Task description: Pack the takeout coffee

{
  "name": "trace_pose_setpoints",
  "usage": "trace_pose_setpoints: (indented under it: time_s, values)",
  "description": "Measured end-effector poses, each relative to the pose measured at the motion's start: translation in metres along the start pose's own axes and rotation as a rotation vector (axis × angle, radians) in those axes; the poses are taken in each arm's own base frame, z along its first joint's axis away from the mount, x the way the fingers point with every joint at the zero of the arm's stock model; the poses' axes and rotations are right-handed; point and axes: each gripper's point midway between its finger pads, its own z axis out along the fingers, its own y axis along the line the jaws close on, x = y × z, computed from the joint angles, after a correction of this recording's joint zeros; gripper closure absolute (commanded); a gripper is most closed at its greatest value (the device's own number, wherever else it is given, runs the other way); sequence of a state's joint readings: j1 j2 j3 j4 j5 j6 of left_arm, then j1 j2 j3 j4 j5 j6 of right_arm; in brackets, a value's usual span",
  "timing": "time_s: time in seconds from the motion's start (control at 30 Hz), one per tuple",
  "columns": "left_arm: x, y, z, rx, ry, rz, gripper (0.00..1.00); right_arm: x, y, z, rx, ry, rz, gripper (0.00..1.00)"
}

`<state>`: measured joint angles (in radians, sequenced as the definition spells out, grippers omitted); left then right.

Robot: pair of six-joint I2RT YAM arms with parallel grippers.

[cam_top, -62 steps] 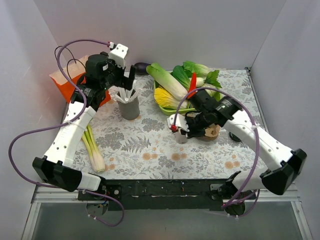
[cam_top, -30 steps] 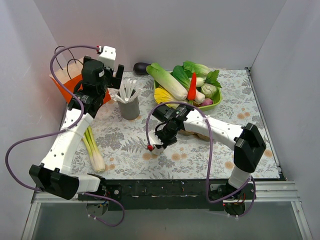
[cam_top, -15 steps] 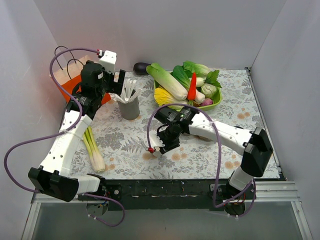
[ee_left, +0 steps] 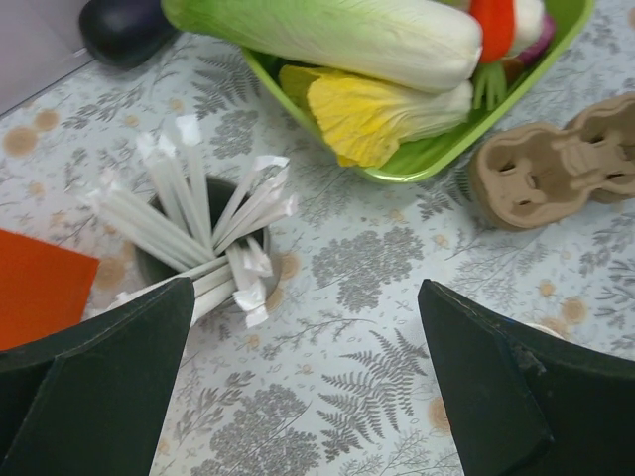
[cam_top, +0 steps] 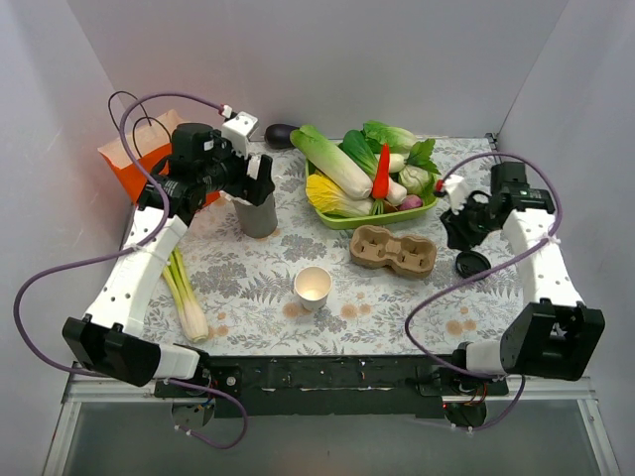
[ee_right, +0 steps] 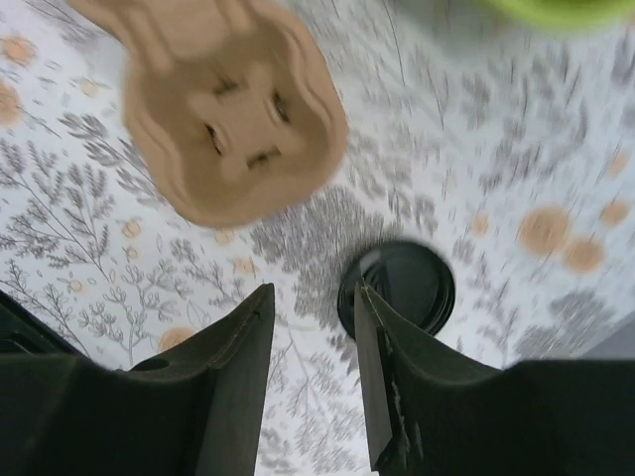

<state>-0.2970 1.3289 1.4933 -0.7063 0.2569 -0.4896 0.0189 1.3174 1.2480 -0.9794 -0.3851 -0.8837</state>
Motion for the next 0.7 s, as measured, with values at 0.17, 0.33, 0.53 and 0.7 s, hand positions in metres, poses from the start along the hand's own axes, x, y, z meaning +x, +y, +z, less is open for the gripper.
trace_pose_setpoints:
  time_s: [0.17, 0.33, 0.53, 0.7]
  values:
    - [-0.011, -0.018, 0.005, 0.113, -0.015, -0.014, 0.02, 0.076, -0.027, 0.007, 0.011, 0.106, 0.273, 0.57]
    - [-0.009, -0.026, 0.006, 0.157, -0.008, -0.02, 0.02, 0.105, -0.017, 0.023, -0.02, 0.17, 0.279, 0.58]
    - [-0.008, -0.029, 0.006, 0.174, -0.003, -0.025, 0.02, 0.131, -0.011, 0.038, -0.019, 0.232, 0.236, 0.58]
    - [-0.008, -0.029, 0.006, 0.175, -0.002, -0.027, 0.02, 0.145, -0.016, 0.048, -0.006, 0.269, 0.224, 0.58]
